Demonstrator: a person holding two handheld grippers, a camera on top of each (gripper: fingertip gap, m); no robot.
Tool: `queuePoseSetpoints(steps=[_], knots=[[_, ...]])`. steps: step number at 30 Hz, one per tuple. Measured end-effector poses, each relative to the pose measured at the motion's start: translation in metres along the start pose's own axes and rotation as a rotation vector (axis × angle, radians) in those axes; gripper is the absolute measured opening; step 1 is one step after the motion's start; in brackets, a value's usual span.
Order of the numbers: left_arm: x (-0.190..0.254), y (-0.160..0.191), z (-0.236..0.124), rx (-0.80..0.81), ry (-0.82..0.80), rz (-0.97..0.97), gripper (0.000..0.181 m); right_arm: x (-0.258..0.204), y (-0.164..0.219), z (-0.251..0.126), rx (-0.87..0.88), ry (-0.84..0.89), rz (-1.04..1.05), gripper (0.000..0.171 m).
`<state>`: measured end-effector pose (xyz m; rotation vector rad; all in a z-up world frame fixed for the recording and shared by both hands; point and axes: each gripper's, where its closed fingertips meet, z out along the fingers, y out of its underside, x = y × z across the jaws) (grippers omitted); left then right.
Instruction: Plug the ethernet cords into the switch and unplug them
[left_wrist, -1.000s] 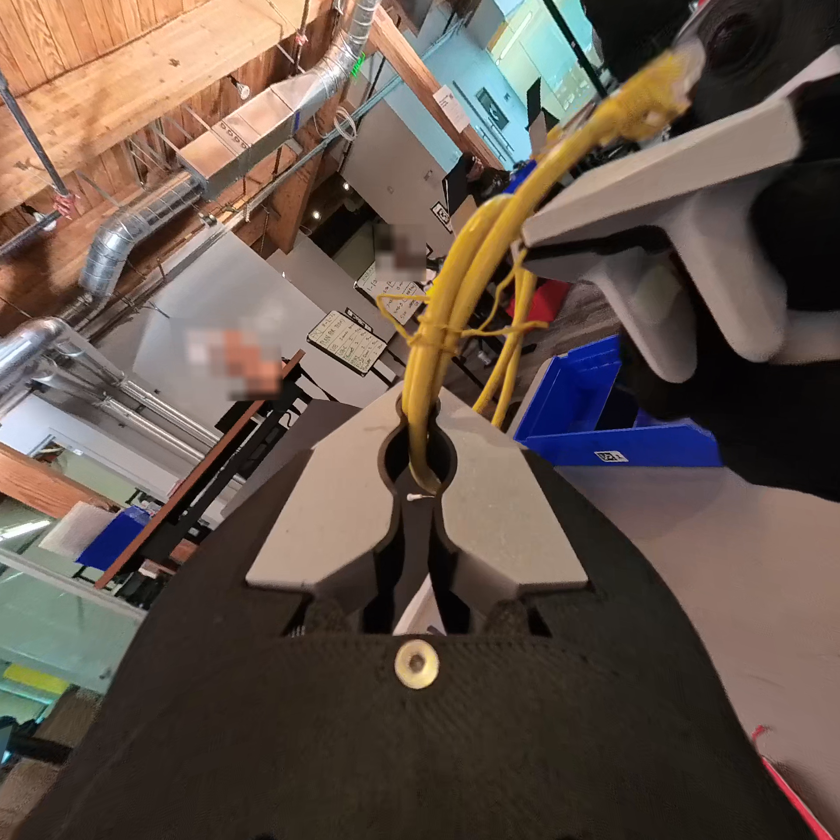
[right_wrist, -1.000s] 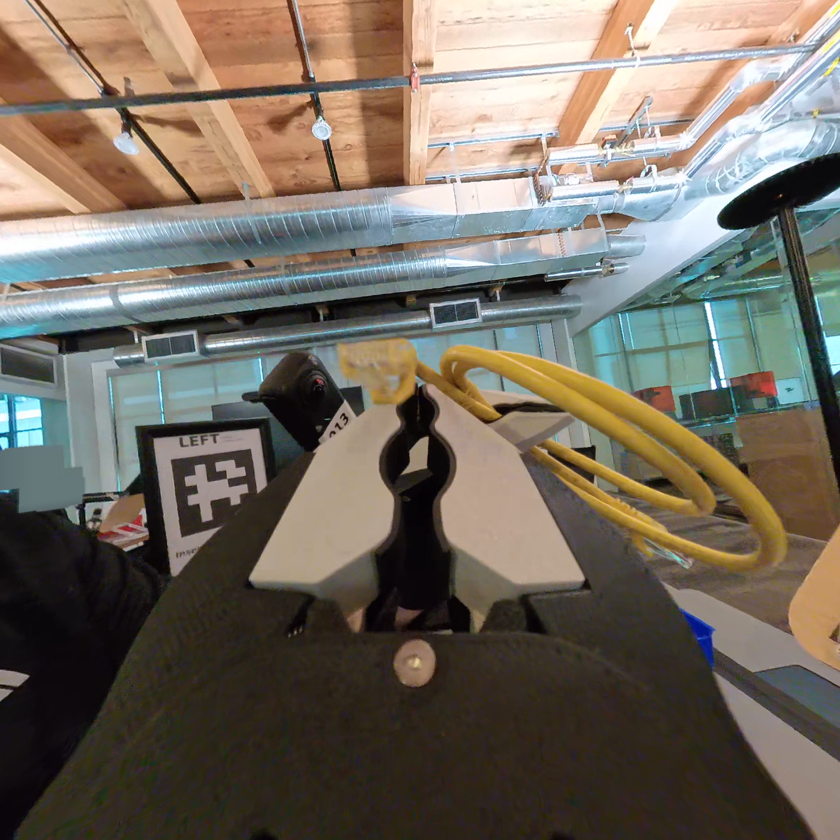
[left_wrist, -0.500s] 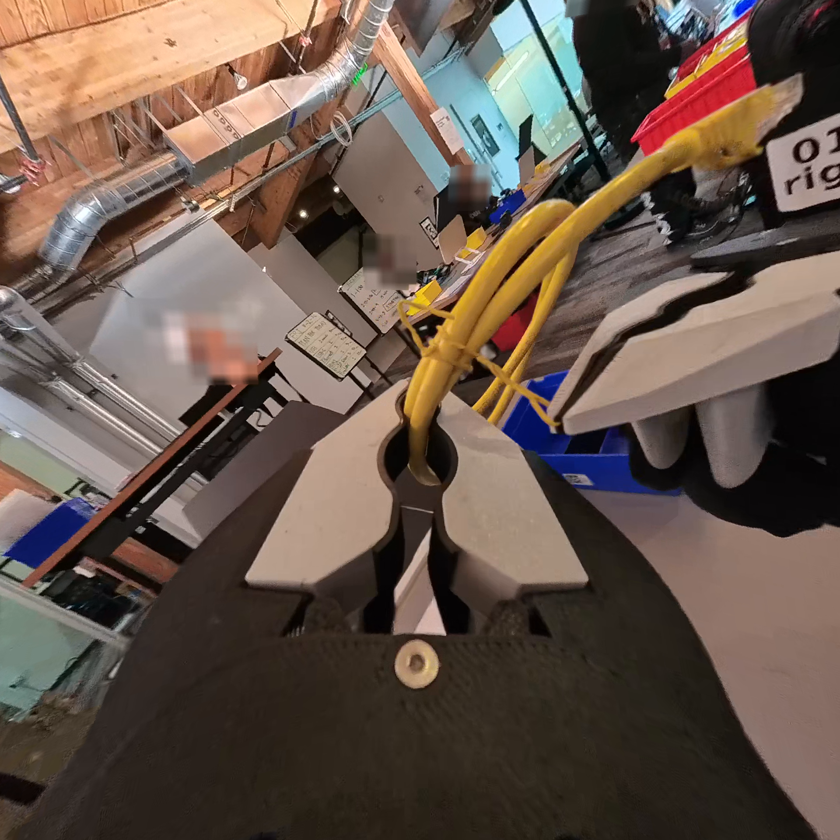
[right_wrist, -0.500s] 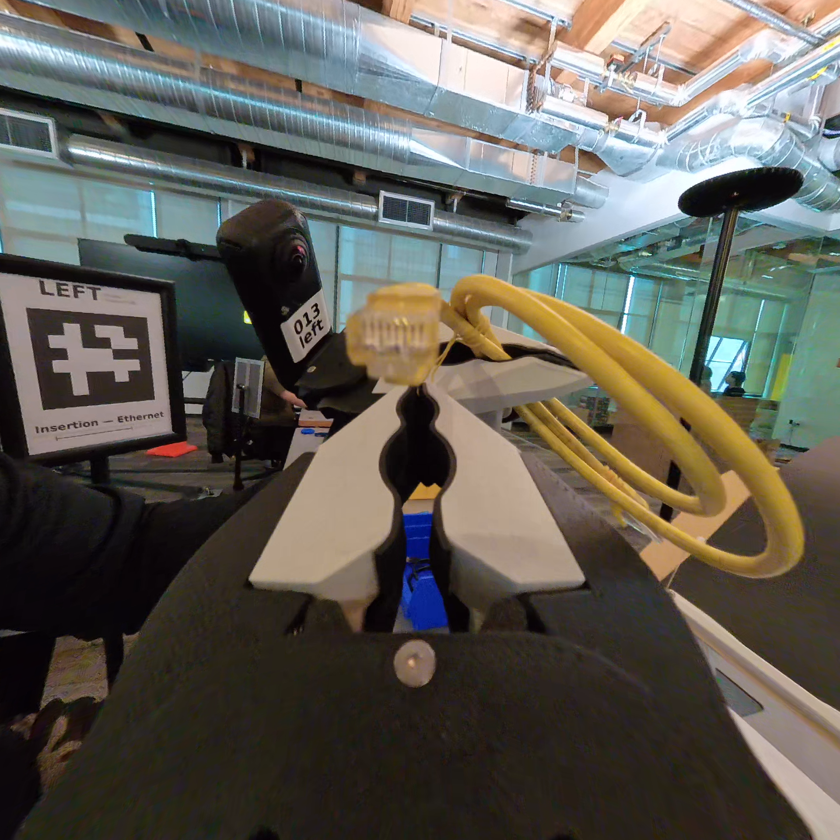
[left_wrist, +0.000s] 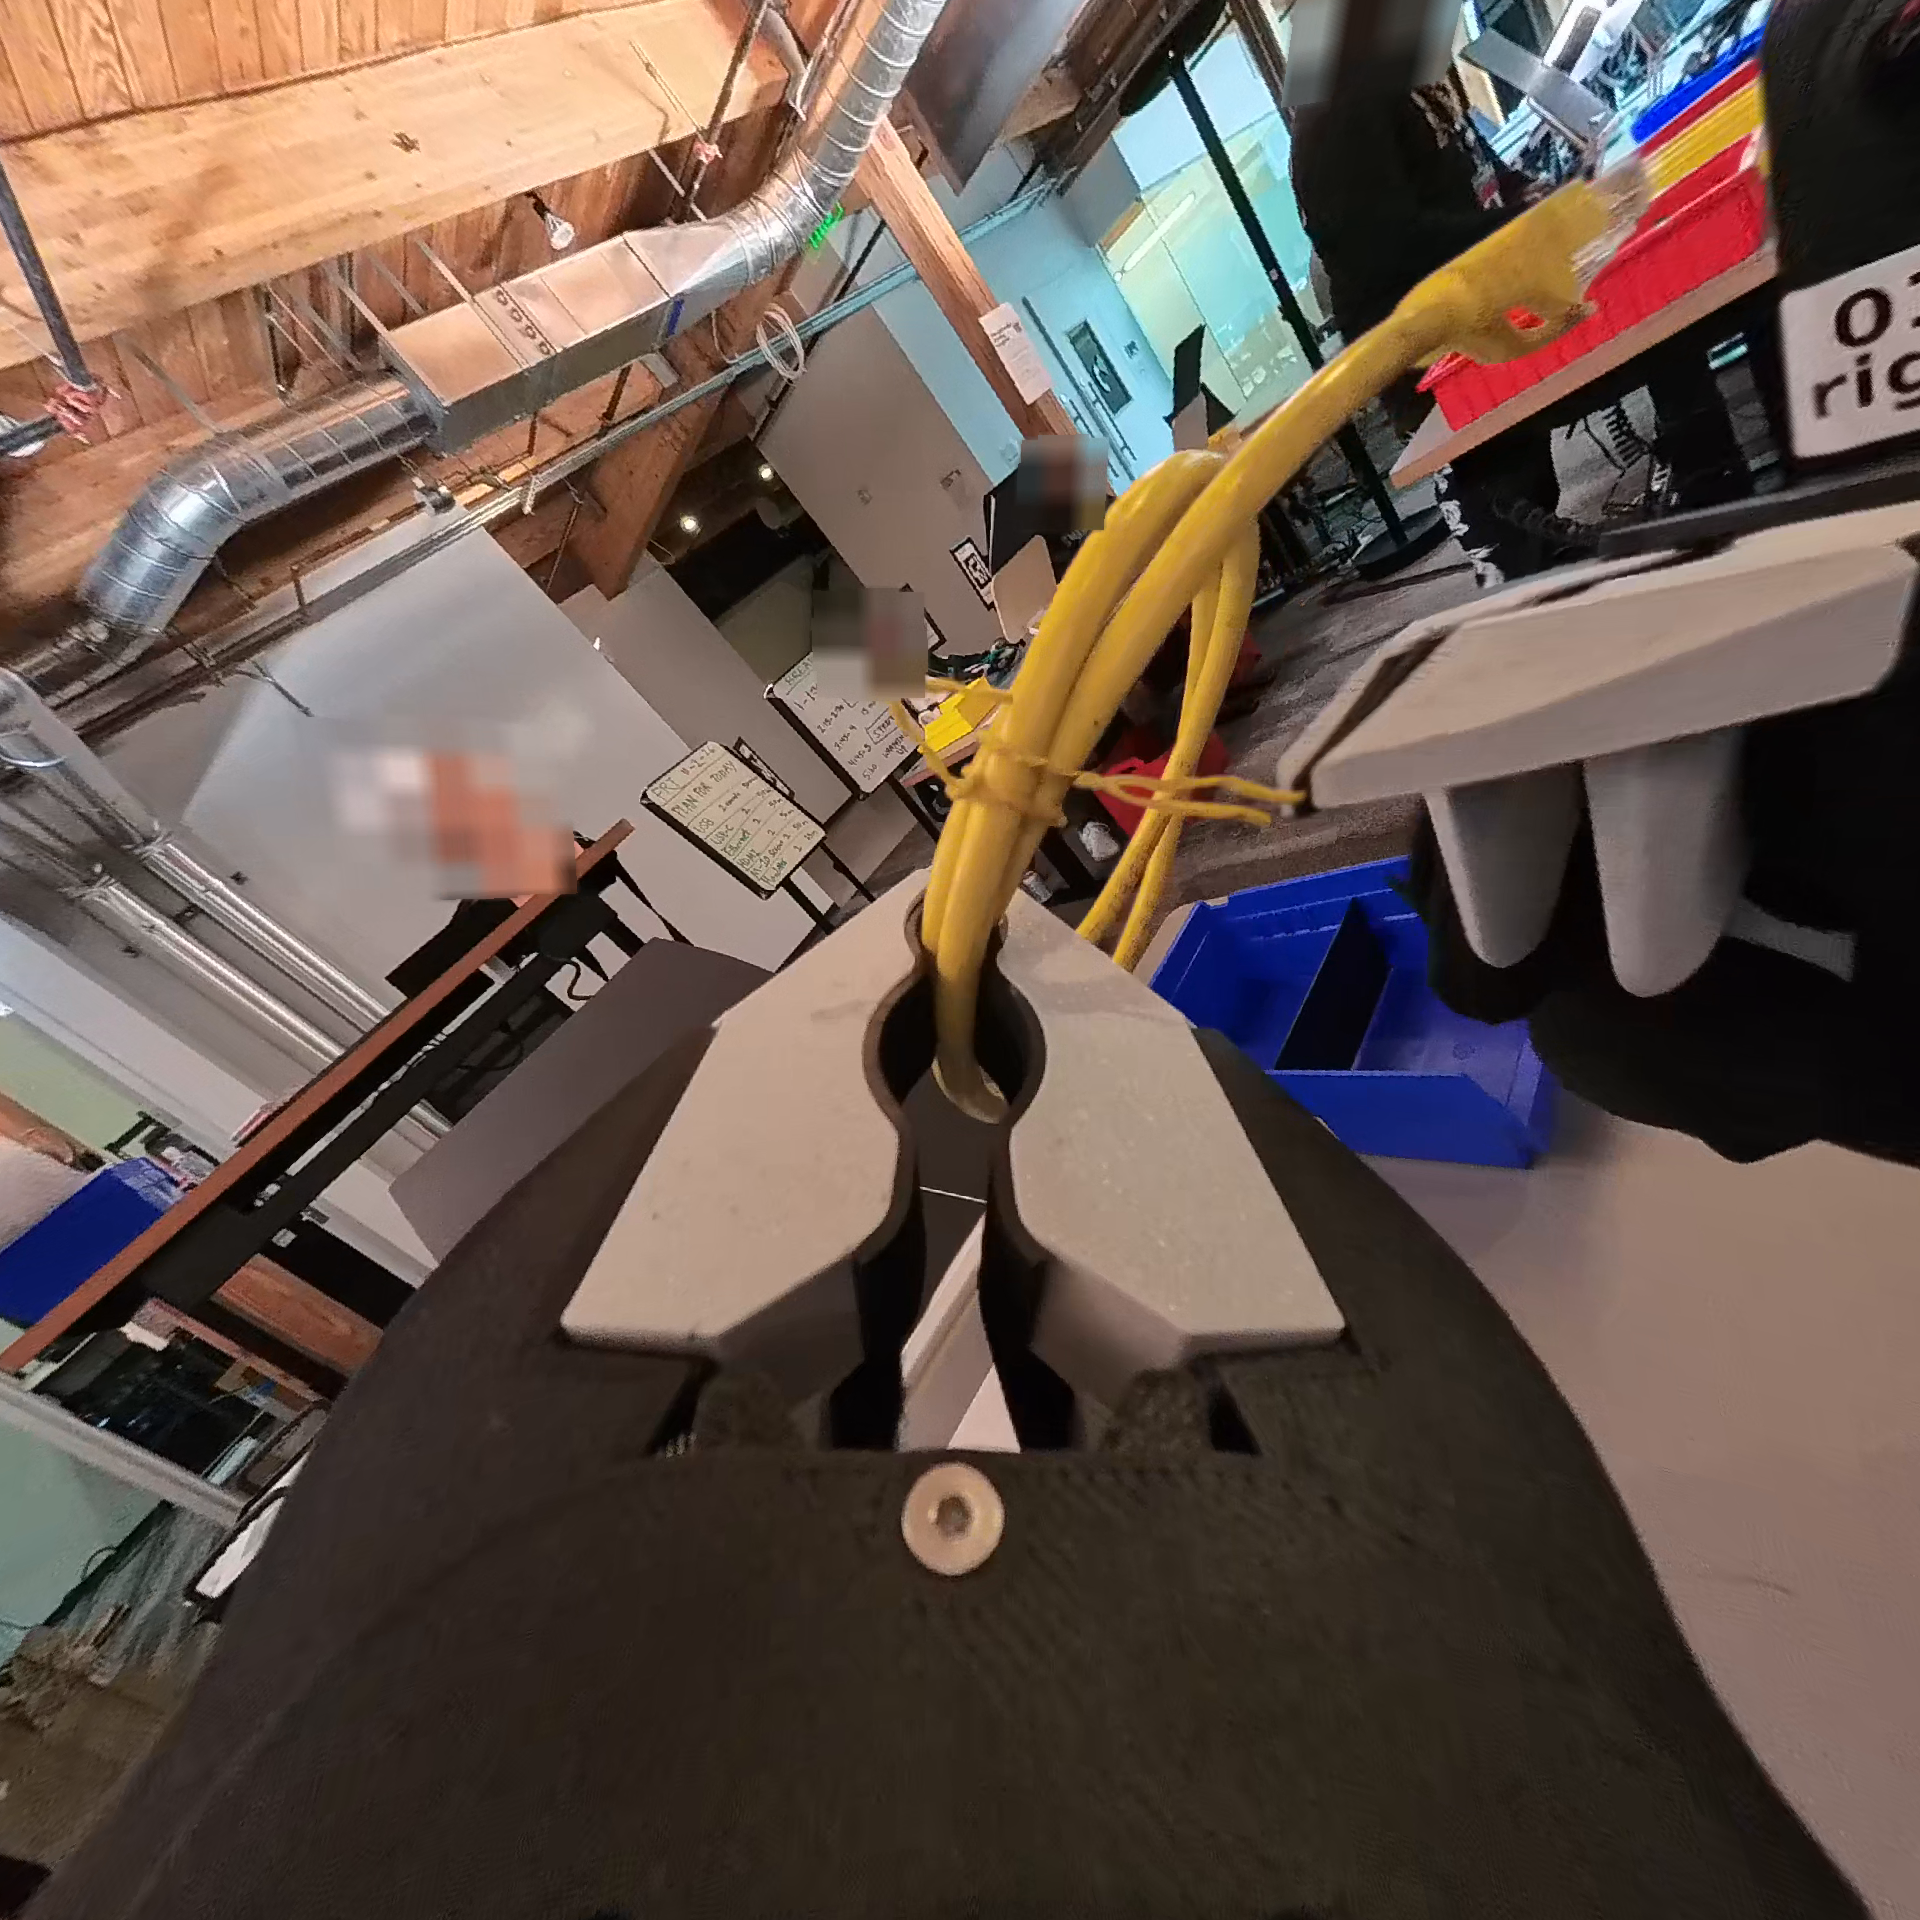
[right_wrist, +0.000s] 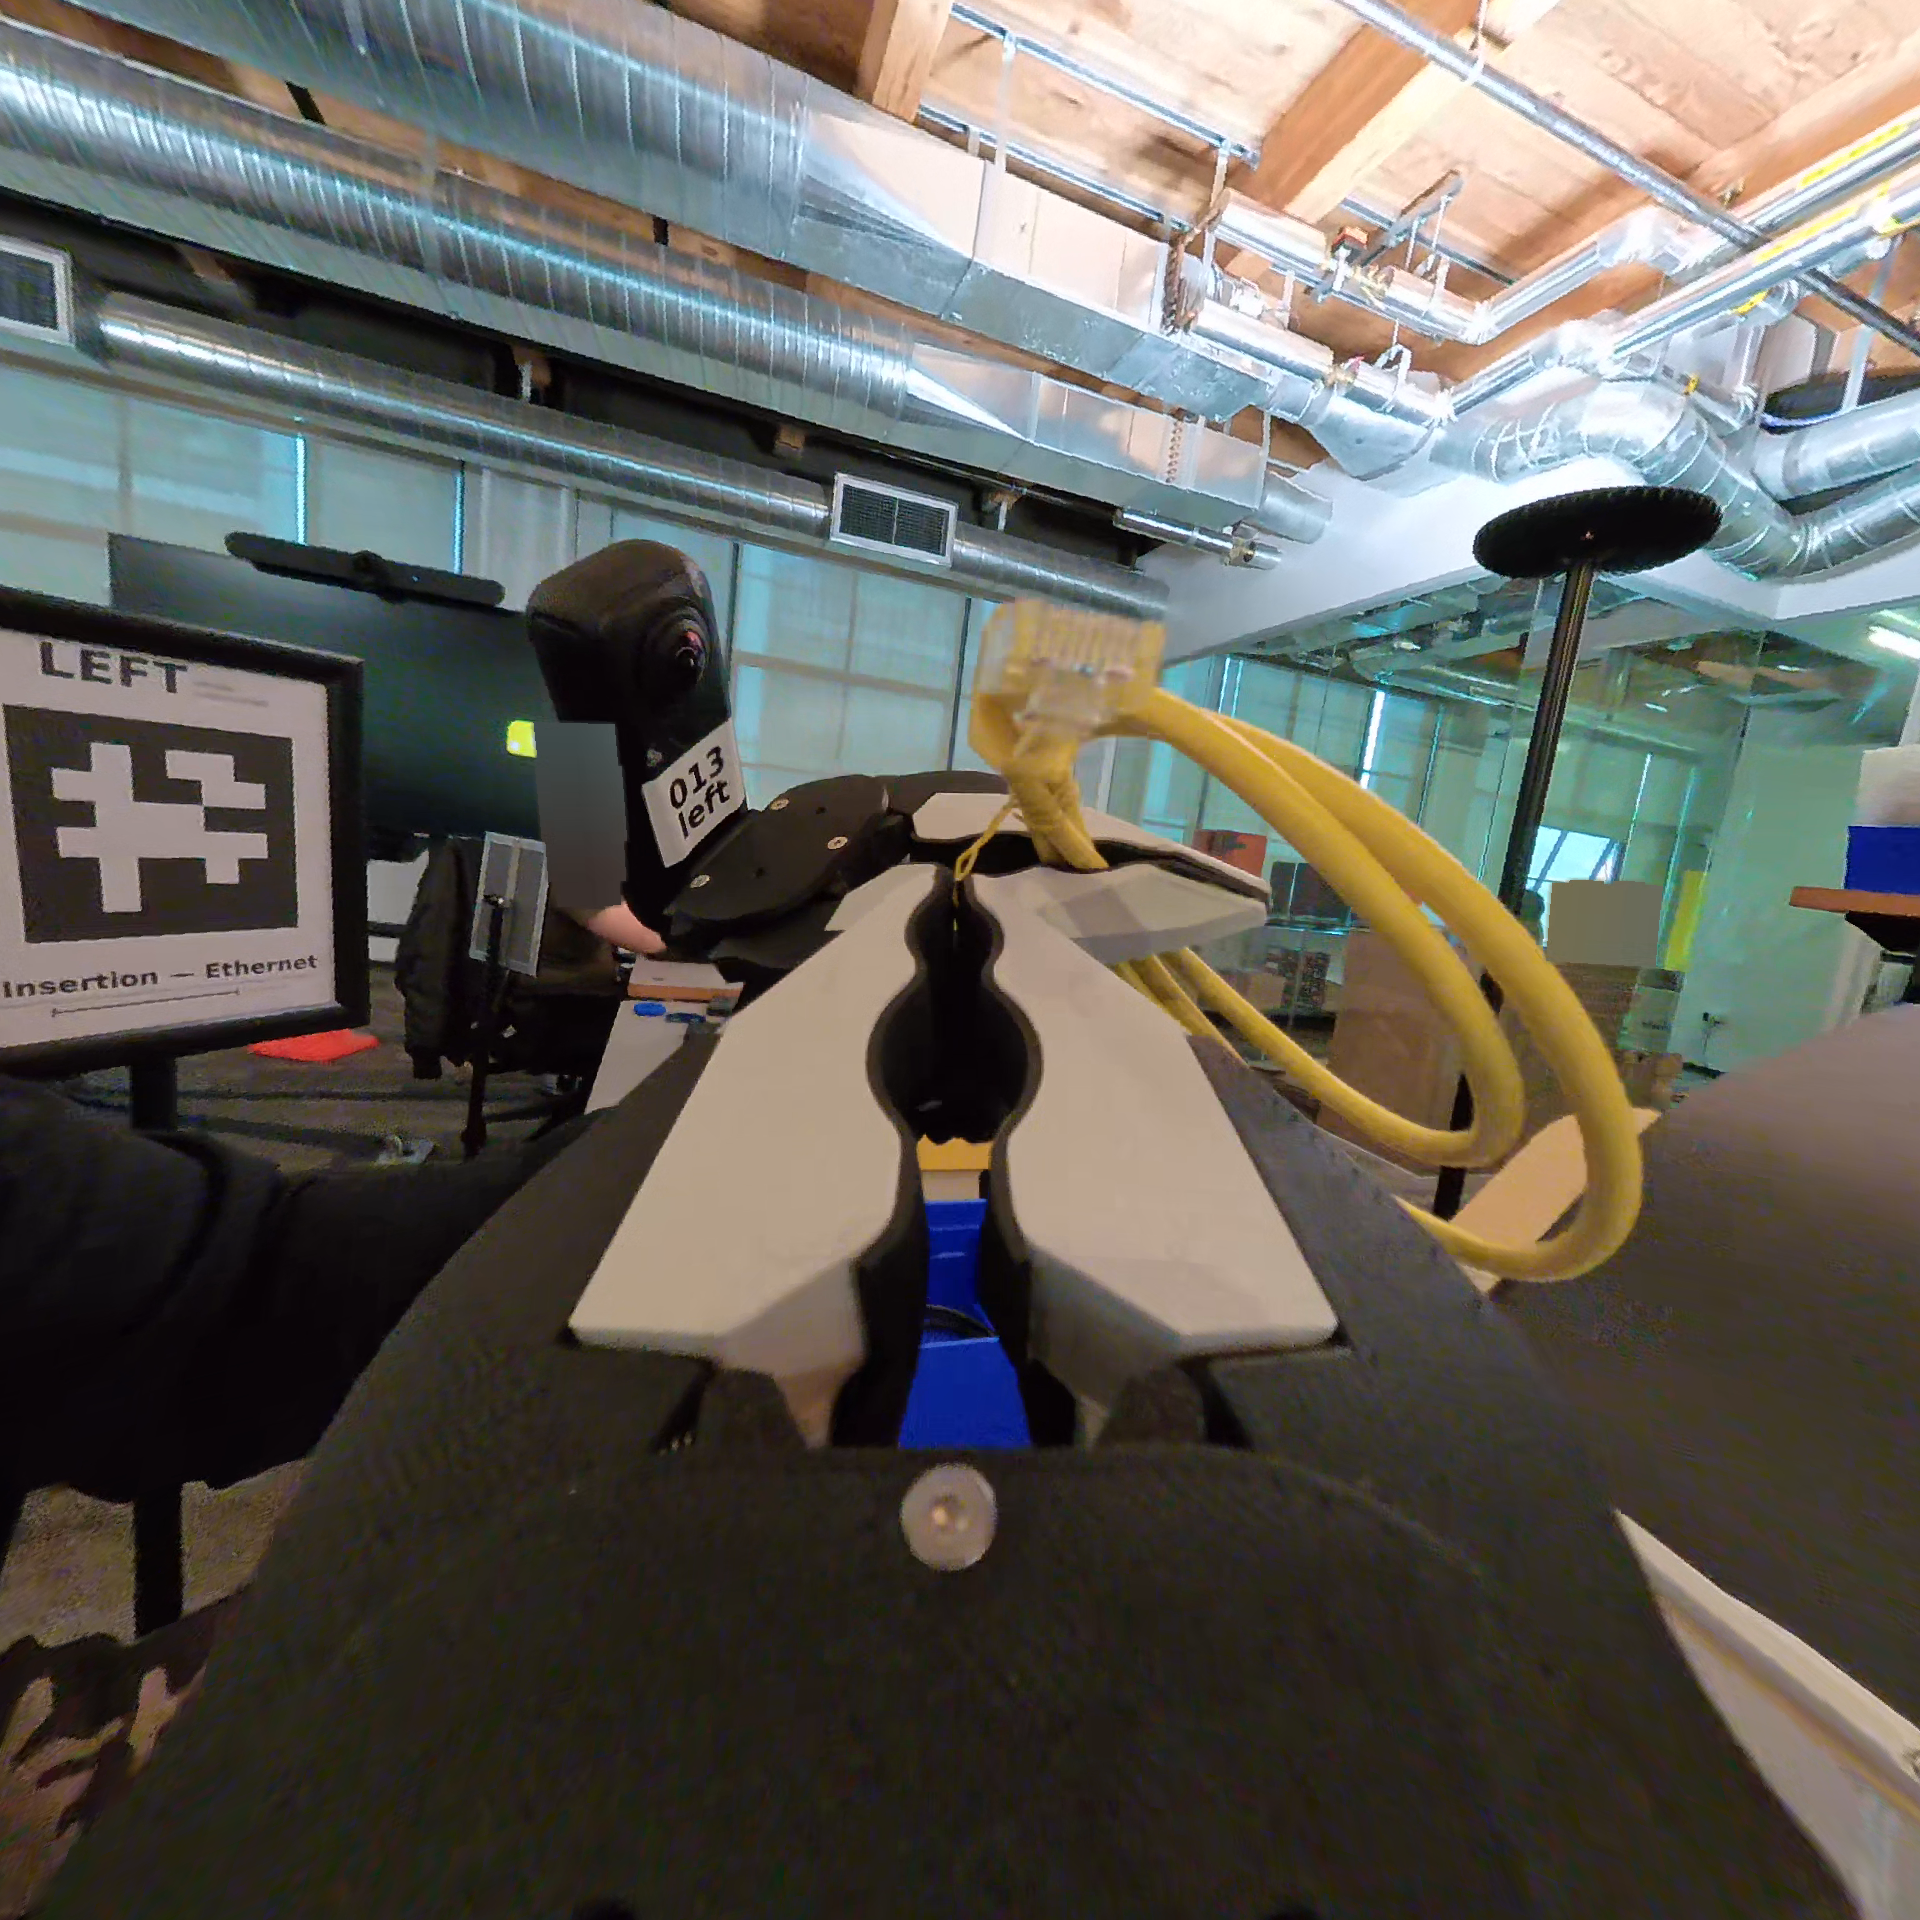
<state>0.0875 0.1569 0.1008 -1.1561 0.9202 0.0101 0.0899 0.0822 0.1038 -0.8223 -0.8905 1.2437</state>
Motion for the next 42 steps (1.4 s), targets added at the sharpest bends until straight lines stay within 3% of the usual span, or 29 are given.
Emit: queuePoseSetpoints(steps=[11,14,15,16,20,24,34,42], knots=[[0.004,-0.003,-0.002,0.015,0.014,0.004,0.0,0.013,0.01,0.001,-0.026,0.079,-0.025,0.0],[0.002,0.001,-0.001,-0.004,-0.004,0.007,0.0,0.014,0.012,0.003,-0.086,0.171,-0.23,0.001],[0.001,0.002,-0.001,-0.006,-0.008,0.001,0.0,0.013,0.009,0.002,-0.092,0.207,-0.321,0.016],[-0.001,0.002,-0.001,-0.008,-0.011,-0.008,0.0,0.008,0.006,0.001,-0.098,0.226,-0.41,0.018],[-0.001,0.002,0.001,-0.015,-0.011,-0.021,0.0,-0.003,0.006,0.005,-0.18,0.309,-0.725,0.015],[0.003,0.003,0.003,-0.03,-0.017,0.0,0.0,-0.006,-0.001,0.006,-0.206,0.387,-0.867,0.013],[0.007,-0.001,0.002,-0.032,-0.016,0.015,0.0,0.009,0.006,0.003,-0.286,0.477,-0.931,0.002],[0.012,-0.002,0.004,-0.034,-0.011,0.035,0.0,0.001,-0.002,0.004,-0.248,0.424,-0.841,0.0]])
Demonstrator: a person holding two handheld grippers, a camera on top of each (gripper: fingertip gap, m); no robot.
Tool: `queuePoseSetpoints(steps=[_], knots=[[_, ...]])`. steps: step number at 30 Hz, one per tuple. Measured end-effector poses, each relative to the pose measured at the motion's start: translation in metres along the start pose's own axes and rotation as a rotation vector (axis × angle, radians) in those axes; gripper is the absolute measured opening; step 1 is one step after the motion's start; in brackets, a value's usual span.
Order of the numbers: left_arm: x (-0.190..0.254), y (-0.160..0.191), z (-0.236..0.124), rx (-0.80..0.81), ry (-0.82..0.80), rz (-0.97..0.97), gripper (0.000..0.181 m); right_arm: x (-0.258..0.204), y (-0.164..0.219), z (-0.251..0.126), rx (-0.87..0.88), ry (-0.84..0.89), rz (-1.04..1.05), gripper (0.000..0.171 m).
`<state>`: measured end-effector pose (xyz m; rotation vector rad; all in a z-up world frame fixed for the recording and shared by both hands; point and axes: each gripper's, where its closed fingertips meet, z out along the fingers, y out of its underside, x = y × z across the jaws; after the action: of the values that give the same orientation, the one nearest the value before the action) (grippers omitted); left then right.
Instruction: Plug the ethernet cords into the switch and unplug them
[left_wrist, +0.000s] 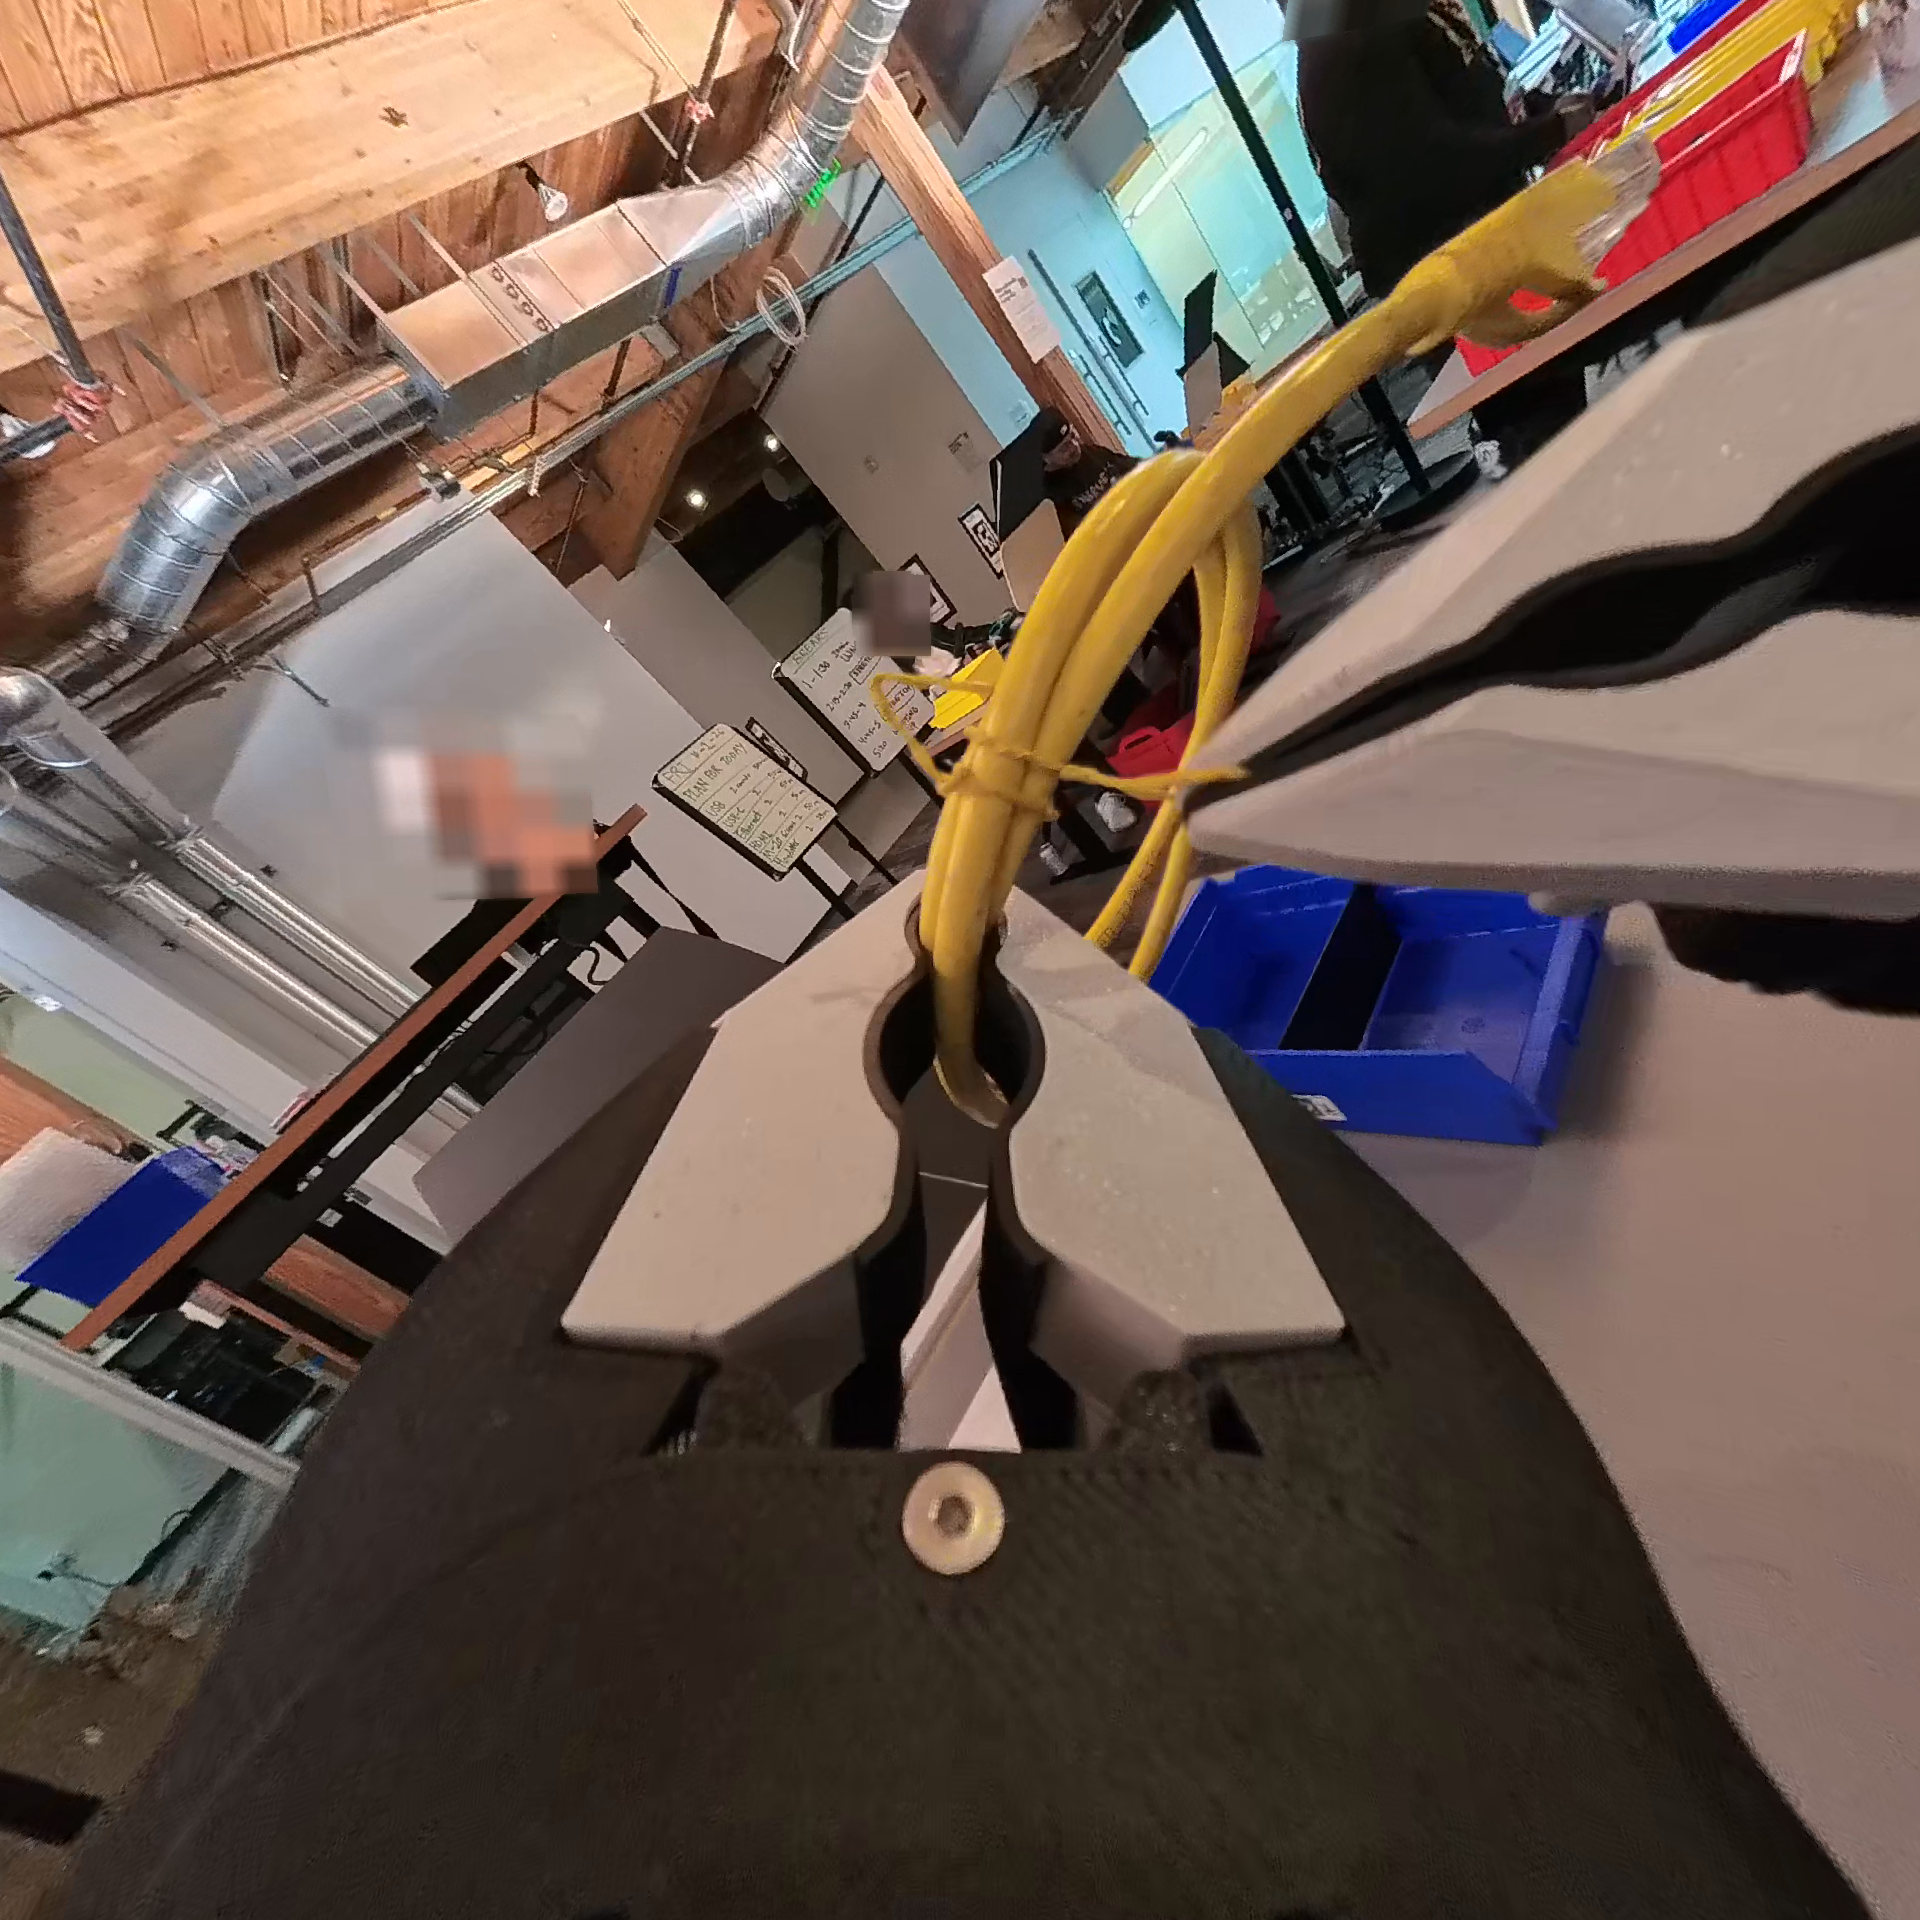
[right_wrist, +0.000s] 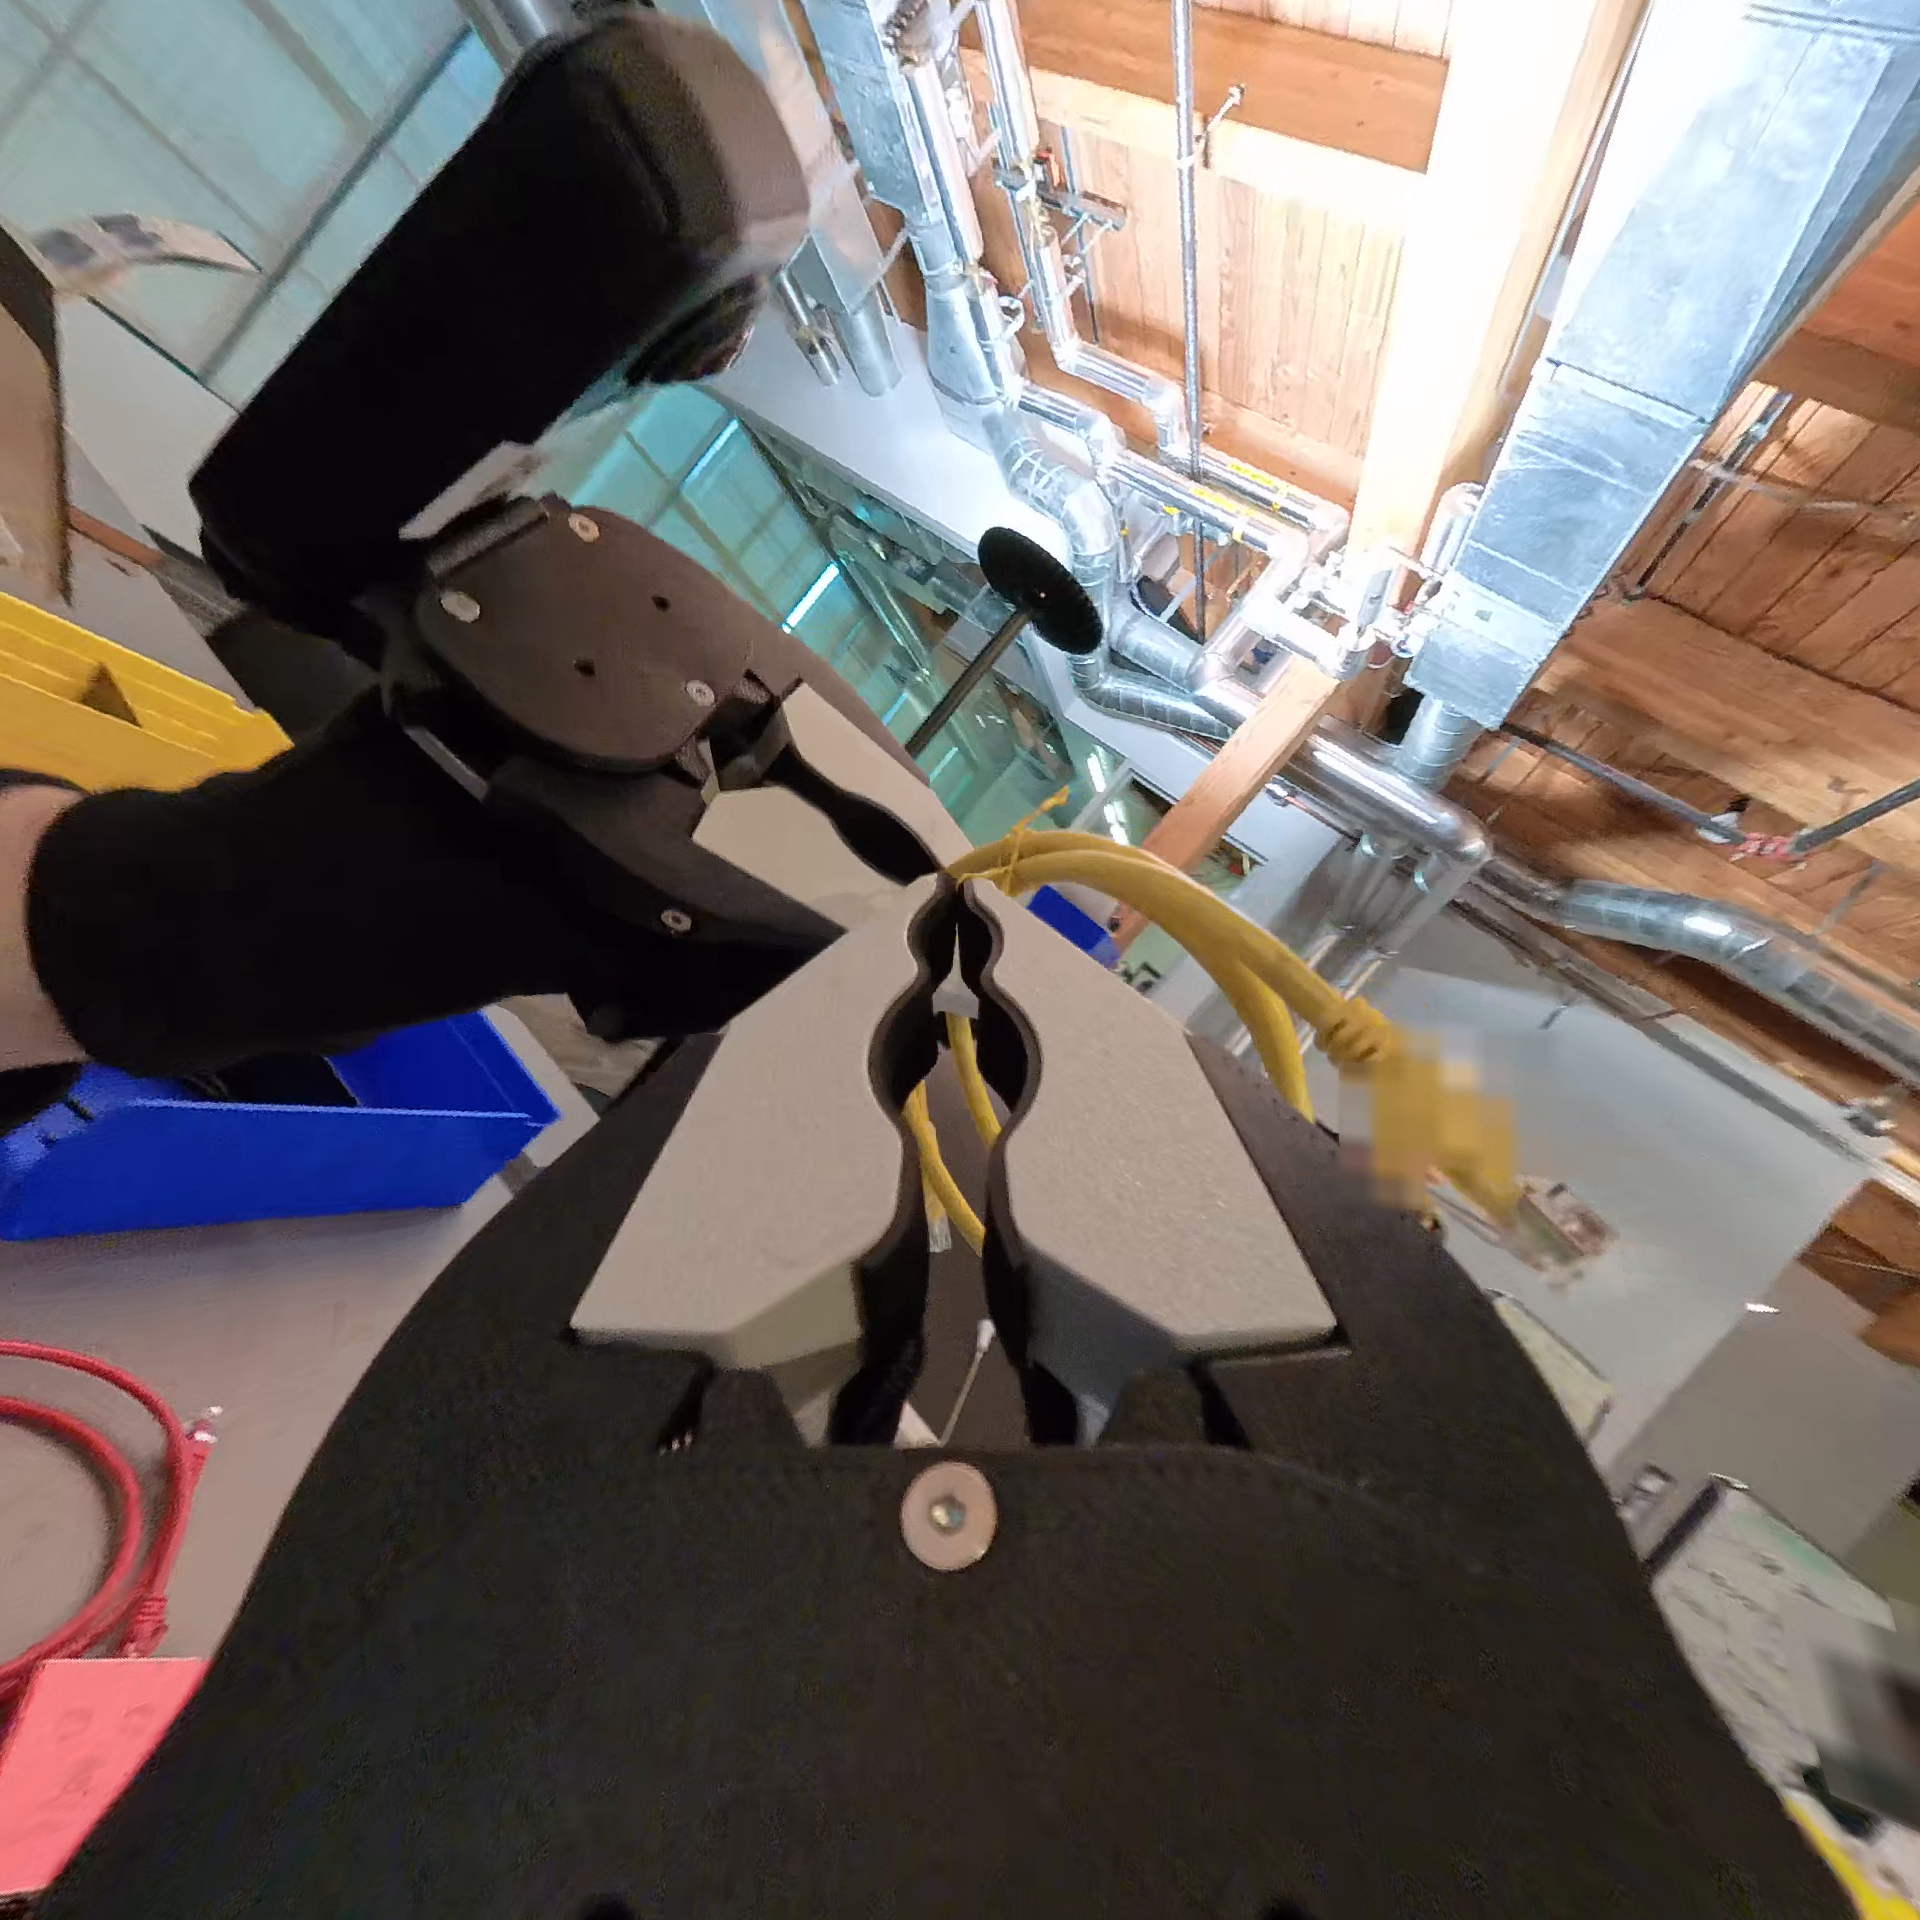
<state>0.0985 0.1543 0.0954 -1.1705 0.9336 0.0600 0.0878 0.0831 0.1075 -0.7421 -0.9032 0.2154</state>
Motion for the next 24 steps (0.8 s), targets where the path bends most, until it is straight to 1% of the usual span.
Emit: queuePoseSetpoints(steps=[5,15,17,18,19,20,22,24], knots=[[0.002,-0.001,0.001,-0.024,-0.018,0.053,0.0,0.015,-0.004,-0.006,0.064,-0.025,0.216,0.0],[0.005,-0.005,-0.002,-0.008,-0.006,0.042,0.0,0.036,0.015,-0.007,0.06,-0.003,0.419,0.0],[-0.005,-0.009,-0.008,0.018,-0.02,-0.018,0.0,0.049,0.023,-0.011,0.058,0.023,0.463,0.0],[-0.011,-0.007,-0.011,0.004,-0.041,-0.012,0.0,0.055,0.026,-0.014,0.057,0.029,0.472,0.0],[-0.015,-0.005,-0.013,-0.023,-0.072,0.055,0.0,0.058,0.026,-0.016,0.06,0.028,0.464,0.0],[-0.014,-0.004,-0.013,-0.04,-0.075,0.08,0.0,0.057,0.022,-0.018,0.082,0.005,0.456,0.0],[-0.009,-0.007,-0.011,-0.025,-0.039,0.025,0.0,0.044,0.009,-0.016,0.122,-0.07,0.438,0.0],[-0.01,-0.006,-0.01,-0.028,-0.048,0.032,0.0,0.033,0.002,-0.013,0.136,-0.109,0.423,0.0]])
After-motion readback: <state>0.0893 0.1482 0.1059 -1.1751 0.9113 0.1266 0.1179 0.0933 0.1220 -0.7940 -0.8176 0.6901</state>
